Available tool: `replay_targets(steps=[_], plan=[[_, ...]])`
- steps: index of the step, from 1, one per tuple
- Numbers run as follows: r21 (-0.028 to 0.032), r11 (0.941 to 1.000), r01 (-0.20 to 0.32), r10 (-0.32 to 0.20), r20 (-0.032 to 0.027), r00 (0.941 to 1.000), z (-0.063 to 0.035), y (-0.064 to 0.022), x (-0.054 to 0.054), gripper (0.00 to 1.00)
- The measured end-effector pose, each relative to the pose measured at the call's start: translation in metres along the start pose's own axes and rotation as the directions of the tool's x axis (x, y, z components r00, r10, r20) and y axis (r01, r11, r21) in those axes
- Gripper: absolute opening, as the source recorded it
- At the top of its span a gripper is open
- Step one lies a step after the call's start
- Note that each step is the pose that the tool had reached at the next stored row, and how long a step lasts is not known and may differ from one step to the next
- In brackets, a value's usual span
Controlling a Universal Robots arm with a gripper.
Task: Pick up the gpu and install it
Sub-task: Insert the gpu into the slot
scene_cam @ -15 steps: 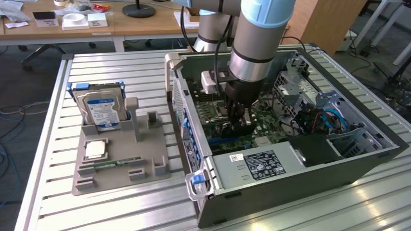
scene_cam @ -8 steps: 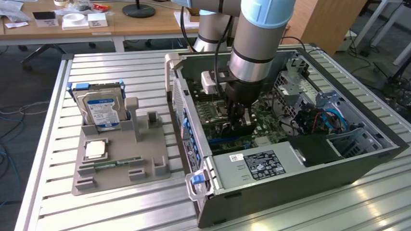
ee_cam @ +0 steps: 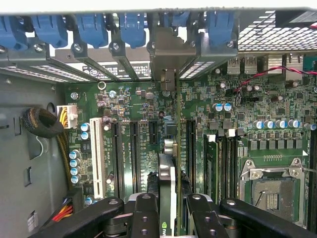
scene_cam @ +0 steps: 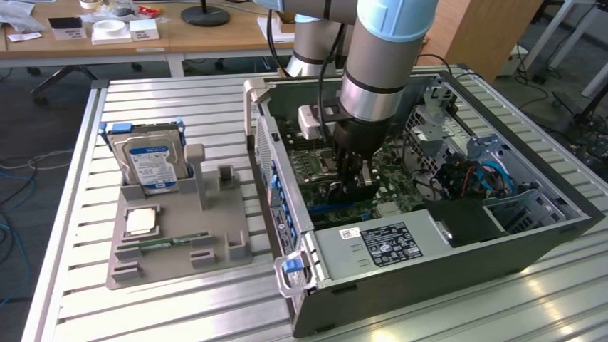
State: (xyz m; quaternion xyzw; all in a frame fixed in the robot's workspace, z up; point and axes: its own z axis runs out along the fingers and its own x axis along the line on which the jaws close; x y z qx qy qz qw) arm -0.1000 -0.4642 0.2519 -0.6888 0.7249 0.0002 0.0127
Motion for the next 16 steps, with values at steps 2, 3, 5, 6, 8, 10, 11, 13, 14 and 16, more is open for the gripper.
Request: replay_targets(steps=[2, 3, 5, 6, 8, 10, 11, 13, 14, 16], plan=[[0.0, 1.0, 0.0, 0.0, 0.0, 1.0, 0.0013, 0.0, 0.0001, 0.27], [-0.0001, 1.0, 0.0, 0.0, -0.0001, 1.0, 0.0017, 0.0, 0.0001, 0.27], [-0.0003, 1.0, 0.0, 0.0, -0.0004, 1.0, 0.0024, 0.0001, 0.0002, 0.27], [-0.0003, 1.0, 0.0, 0.0, -0.0004, 1.0, 0.0027, 0.0001, 0.0002, 0.27], [-0.0002, 1.0, 0.0, 0.0, -0.0001, 1.0, 0.0036, 0.0001, 0.0002, 0.27], [-0.0001, 1.0, 0.0, 0.0, -0.0002, 1.0, 0.0037, 0.0001, 0.0002, 0.27], [0.0, 1.0, 0.0, 0.0, -0.0001, 1.0, 0.0038, 0.0001, 0.0001, 0.27], [-0.0001, 1.0, 0.0, 0.0, -0.0001, 1.0, 0.0038, 0.0001, 0.0001, 0.27], [-0.0001, 1.0, 0.0, 0.0, -0.0001, 1.0, 0.0038, 0.0001, 0.0001, 0.27], [-0.0001, 1.0, 0.0, 0.0, -0.0001, 1.0, 0.0043, 0.0001, 0.0002, 0.27]])
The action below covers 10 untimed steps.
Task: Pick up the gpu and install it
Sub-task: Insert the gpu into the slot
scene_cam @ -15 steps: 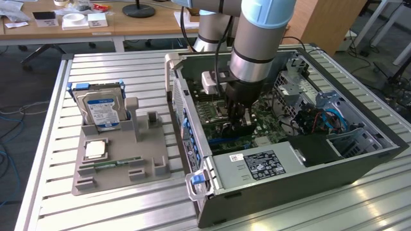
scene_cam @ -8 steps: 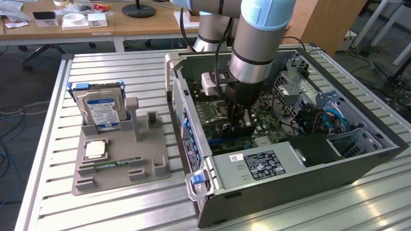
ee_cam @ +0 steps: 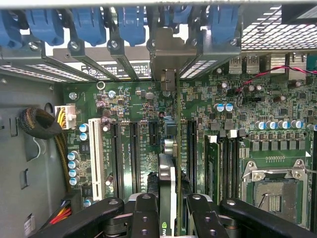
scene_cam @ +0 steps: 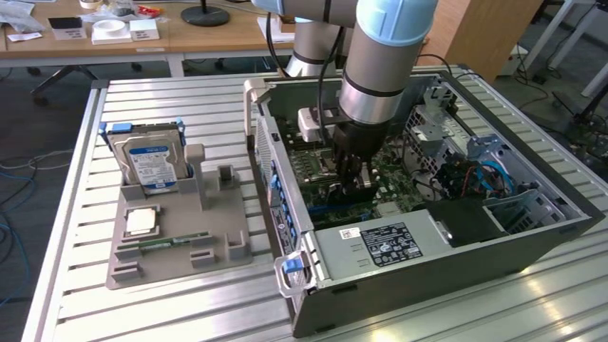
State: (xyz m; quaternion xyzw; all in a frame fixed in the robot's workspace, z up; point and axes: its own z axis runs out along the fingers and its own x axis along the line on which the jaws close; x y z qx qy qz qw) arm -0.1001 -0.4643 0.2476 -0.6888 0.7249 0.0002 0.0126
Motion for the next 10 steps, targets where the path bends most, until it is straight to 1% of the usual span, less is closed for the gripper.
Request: replay_targets(steps=[10], plan=[[0.0, 1.0, 0.0, 0.0, 0.0001, 1.0, 0.0003, -0.0001, -0.0002, 0.27]])
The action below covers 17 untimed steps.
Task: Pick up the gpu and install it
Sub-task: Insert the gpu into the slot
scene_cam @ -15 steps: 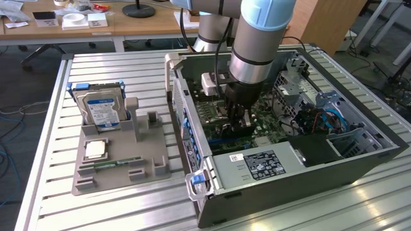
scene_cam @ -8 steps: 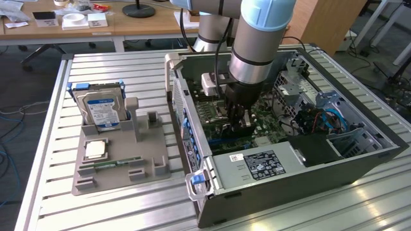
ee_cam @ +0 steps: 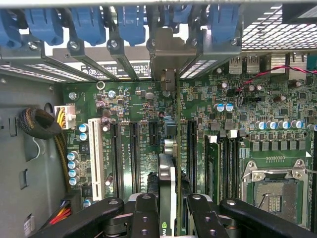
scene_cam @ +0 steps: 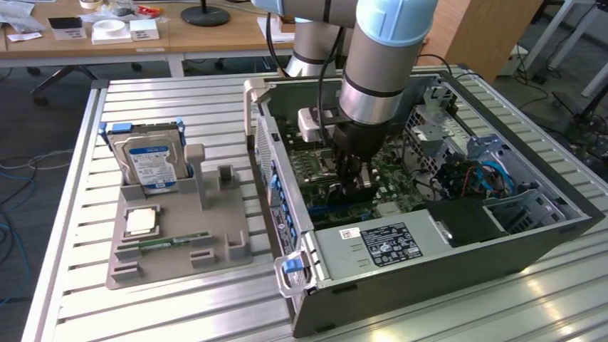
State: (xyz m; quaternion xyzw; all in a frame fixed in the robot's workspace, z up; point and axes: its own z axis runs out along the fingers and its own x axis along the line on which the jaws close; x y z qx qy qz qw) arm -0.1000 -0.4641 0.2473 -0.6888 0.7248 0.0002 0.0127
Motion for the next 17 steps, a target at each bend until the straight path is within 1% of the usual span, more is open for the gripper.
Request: replay_targets(steps=[6, 14, 17], plan=[[0.0001, 1.0, 0.0, 0.0, -0.0001, 1.0, 0.0, 0.0007, -0.0003, 0.27], [-0.0002, 1.0, 0.0, 0.0, 0.0033, 1.0, 0.0002, 0.0021, -0.0005, 0.27], [-0.0002, 1.0, 0.0, 0.0, 0.0034, 1.0, 0.0007, 0.0021, -0.0004, 0.27]])
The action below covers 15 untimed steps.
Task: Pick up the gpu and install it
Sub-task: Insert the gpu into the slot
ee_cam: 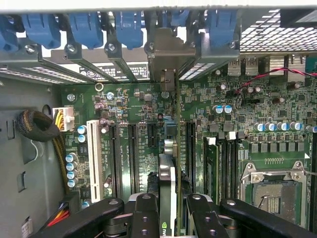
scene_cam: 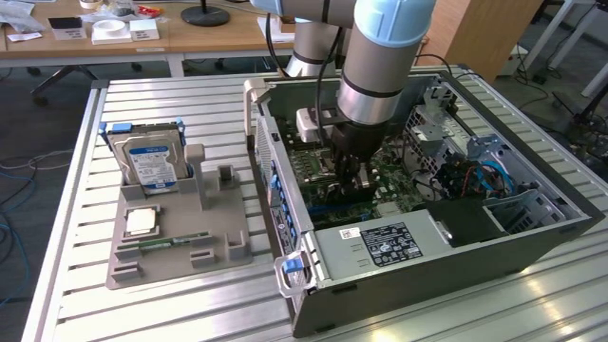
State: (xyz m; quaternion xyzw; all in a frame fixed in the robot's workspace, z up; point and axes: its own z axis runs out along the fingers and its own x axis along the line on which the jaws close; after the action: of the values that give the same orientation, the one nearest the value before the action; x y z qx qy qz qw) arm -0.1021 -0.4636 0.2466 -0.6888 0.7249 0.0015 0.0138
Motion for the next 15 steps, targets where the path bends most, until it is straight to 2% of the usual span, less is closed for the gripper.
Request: replay_targets(steps=[11, 15], plan=[[-0.0002, 1.0, 0.0, 0.0, 0.0038, 1.0, 0.001, 0.0001, 0.0, 0.27], [-0.0005, 1.0, 0.0, 0.0, 0.0086, 1.0, 0.001, 0.0002, 0.0, 0.27]])
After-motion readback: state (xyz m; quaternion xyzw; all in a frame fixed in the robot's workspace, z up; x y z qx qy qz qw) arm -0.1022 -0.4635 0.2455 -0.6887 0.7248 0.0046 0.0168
